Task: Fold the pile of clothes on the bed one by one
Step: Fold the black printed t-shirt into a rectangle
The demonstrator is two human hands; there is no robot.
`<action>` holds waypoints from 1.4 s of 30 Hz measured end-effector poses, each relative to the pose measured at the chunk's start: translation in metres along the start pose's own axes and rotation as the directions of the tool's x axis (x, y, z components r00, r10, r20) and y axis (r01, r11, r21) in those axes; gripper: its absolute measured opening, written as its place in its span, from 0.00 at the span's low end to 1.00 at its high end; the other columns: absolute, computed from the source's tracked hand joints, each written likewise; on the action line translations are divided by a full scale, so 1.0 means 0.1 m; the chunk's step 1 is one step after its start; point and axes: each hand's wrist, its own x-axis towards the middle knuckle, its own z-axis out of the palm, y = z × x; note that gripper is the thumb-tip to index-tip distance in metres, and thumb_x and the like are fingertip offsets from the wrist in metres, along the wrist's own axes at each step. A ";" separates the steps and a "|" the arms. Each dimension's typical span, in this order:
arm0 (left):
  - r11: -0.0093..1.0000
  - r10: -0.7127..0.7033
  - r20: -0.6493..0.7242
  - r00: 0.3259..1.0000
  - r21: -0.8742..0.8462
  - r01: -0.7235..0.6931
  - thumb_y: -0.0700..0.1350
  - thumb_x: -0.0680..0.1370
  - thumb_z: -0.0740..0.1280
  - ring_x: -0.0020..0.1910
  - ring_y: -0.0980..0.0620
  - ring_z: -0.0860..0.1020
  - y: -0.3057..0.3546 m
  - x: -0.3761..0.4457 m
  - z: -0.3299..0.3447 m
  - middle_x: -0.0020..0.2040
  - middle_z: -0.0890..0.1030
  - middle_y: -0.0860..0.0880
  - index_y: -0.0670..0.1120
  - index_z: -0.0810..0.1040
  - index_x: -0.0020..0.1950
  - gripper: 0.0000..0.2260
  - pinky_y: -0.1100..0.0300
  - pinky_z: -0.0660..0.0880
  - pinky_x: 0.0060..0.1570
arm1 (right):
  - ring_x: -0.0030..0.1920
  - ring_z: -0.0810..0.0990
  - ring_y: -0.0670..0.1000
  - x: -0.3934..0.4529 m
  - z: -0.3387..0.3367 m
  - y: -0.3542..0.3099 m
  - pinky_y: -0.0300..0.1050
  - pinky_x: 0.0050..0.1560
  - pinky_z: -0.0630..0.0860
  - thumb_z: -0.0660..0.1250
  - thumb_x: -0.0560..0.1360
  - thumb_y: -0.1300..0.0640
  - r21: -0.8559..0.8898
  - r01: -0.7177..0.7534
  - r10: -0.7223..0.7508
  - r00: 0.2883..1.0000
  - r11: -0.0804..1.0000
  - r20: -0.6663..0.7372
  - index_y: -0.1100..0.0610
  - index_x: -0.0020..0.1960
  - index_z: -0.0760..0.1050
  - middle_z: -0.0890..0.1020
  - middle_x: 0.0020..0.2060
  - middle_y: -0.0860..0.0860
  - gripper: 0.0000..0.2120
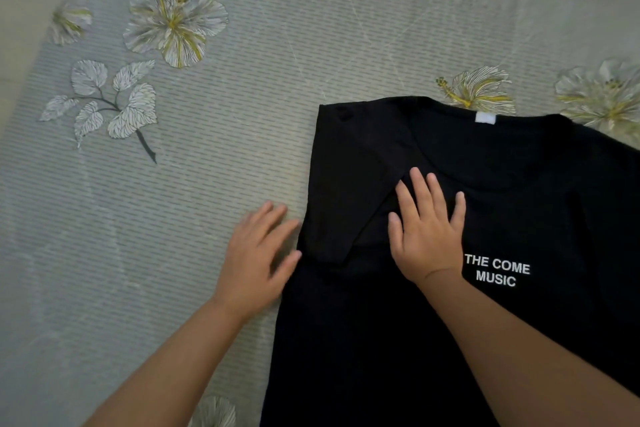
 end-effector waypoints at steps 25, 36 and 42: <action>0.962 0.172 -0.208 0.963 0.244 -0.119 0.42 0.71 0.58 0.51 0.40 0.80 -0.09 -0.11 0.25 0.51 0.82 0.39 0.42 0.83 0.40 0.13 0.32 0.69 0.51 | 0.40 0.73 0.45 1.67 -0.40 -0.90 0.35 0.44 0.73 0.62 0.76 0.61 0.444 -0.002 -0.110 0.968 0.896 0.227 0.59 0.63 0.71 0.71 0.36 0.45 0.15; 0.967 0.112 -0.169 0.979 0.244 -0.068 0.44 0.69 0.55 0.52 0.42 0.80 -0.05 -0.11 0.25 0.51 0.81 0.41 0.40 0.80 0.39 0.15 0.38 0.70 0.56 | 0.59 0.71 0.54 1.24 -0.44 -0.66 0.36 0.55 0.63 0.58 0.78 0.56 0.182 0.254 -0.255 0.967 0.950 -0.022 0.61 0.66 0.68 0.74 0.59 0.58 0.18; 0.960 0.097 -0.044 0.994 0.269 -0.082 0.45 0.69 0.55 0.53 0.37 0.78 -0.02 -0.13 0.22 0.53 0.79 0.36 0.40 0.81 0.46 0.18 0.35 0.67 0.56 | 0.56 0.76 0.65 -0.18 -0.37 0.08 0.59 0.56 0.72 0.67 0.71 0.67 0.099 0.264 -0.251 0.960 0.959 -0.122 0.69 0.55 0.76 0.77 0.54 0.65 0.13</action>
